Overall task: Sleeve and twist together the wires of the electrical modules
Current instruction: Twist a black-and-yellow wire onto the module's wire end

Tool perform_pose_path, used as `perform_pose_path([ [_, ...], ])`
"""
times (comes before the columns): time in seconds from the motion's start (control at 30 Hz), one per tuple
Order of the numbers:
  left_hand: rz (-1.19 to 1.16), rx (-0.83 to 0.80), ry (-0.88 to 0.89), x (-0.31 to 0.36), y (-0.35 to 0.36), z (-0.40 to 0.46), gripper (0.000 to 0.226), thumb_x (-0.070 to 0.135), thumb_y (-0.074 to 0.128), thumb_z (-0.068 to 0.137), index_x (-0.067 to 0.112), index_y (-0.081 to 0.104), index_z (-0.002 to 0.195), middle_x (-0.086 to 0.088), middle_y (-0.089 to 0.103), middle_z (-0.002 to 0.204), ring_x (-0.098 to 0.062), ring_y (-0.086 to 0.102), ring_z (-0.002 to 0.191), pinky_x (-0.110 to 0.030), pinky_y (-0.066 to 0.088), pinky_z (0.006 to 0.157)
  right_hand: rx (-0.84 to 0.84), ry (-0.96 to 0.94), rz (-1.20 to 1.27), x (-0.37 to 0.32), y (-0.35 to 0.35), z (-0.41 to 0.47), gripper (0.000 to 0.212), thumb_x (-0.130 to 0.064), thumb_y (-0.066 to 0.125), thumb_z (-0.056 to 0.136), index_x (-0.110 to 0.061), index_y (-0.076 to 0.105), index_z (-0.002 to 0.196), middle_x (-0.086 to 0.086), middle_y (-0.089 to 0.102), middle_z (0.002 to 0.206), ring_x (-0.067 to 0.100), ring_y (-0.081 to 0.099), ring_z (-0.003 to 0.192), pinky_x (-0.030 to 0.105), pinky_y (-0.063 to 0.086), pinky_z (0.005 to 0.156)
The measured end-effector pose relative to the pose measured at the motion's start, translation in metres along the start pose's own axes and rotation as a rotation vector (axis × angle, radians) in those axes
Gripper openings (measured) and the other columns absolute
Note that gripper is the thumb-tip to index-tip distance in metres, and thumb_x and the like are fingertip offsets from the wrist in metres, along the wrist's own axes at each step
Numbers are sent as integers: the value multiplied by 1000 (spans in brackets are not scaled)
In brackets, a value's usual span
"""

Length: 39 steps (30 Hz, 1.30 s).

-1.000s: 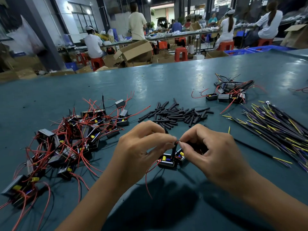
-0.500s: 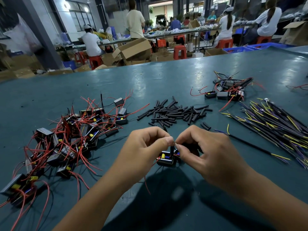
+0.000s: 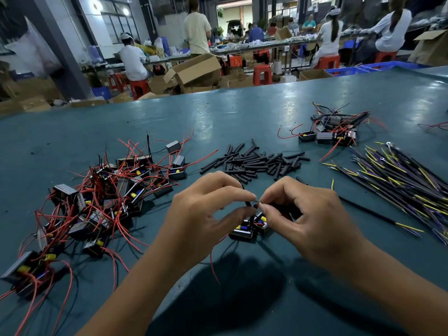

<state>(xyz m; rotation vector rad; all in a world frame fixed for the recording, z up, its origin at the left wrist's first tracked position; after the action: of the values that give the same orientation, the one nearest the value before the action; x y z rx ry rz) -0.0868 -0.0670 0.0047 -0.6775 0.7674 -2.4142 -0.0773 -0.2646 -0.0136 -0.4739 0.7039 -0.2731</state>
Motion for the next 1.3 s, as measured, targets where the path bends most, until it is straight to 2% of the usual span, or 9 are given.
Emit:
perform_pose_path([
  [0.13,118,42,92,0,4,0,12,18,73,91,7,77,91,-3,66,89,-23,63,79,-43,51,62,-7,-5,-31,-1,0,0,4,-21,66,88,-21,63,86,-13,61,69,7,59,61,20,44,56],
  [0.37,283,-20,163,4,6,2,20,19,56,99,6,68,91,-5,62,92,-22,60,79,-39,51,63,-11,-35,-94,-3,-1,0,5,-27,63,90,-22,63,89,-14,62,68,7,59,61,25,45,57],
  [0.47,89,-121,-46,7,7,0,17,24,55,101,11,63,92,8,55,92,-13,52,77,-37,47,64,-14,-89,-158,-4,-2,1,14,-31,58,93,-19,64,90,-14,61,69,6,58,60,28,47,56],
  [0.63,-270,-206,-320,7,4,-1,12,20,60,100,18,61,88,22,52,72,4,48,58,-6,33,57,-5,-121,-186,-4,-2,1,10,-27,63,92,-19,63,97,-16,59,77,4,58,65,28,51,61],
  [0.73,-317,-212,-348,6,1,-1,13,24,60,98,16,62,89,22,51,68,3,45,55,-6,32,55,-26,31,12,-2,-3,2,24,-26,65,88,-27,55,110,-15,60,82,9,62,74,17,48,68],
  [0.9,-367,-174,-406,4,0,-2,13,28,61,96,19,64,87,21,50,62,-1,37,51,-11,29,52,-54,115,97,-3,-5,5,25,-21,60,90,-27,53,114,-11,64,90,14,63,77,9,40,61],
  [1.0,-437,-163,-468,3,2,-3,15,28,64,97,18,66,86,19,49,62,-7,34,55,-19,29,51,-59,129,156,-4,-5,4,25,-15,64,93,-31,53,111,-6,63,88,19,62,71,27,48,60],
  [1.1,-643,-164,-620,5,6,-4,17,27,66,94,18,68,79,14,47,60,-6,35,55,-15,30,52,-77,103,130,-6,-5,4,24,-11,62,94,-32,56,106,-5,62,87,26,61,69,41,49,64],
  [1.3,-883,-200,-807,3,10,-6,19,25,68,93,21,70,75,1,41,59,-10,33,54,-19,26,50,-82,29,-20,-8,-4,4,16,-14,68,88,-23,67,101,-13,65,89,8,63,83,17,48,71],
])
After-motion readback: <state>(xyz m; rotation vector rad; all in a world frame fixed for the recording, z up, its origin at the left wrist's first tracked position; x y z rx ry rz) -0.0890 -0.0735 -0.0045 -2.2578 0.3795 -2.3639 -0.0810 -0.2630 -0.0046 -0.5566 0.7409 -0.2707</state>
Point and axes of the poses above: each hand's wrist, its own z-axis towards the middle knuckle, its own y-axis out of the palm, x = y × z, the point moved 1 cm from there along z, towards the middle knuckle
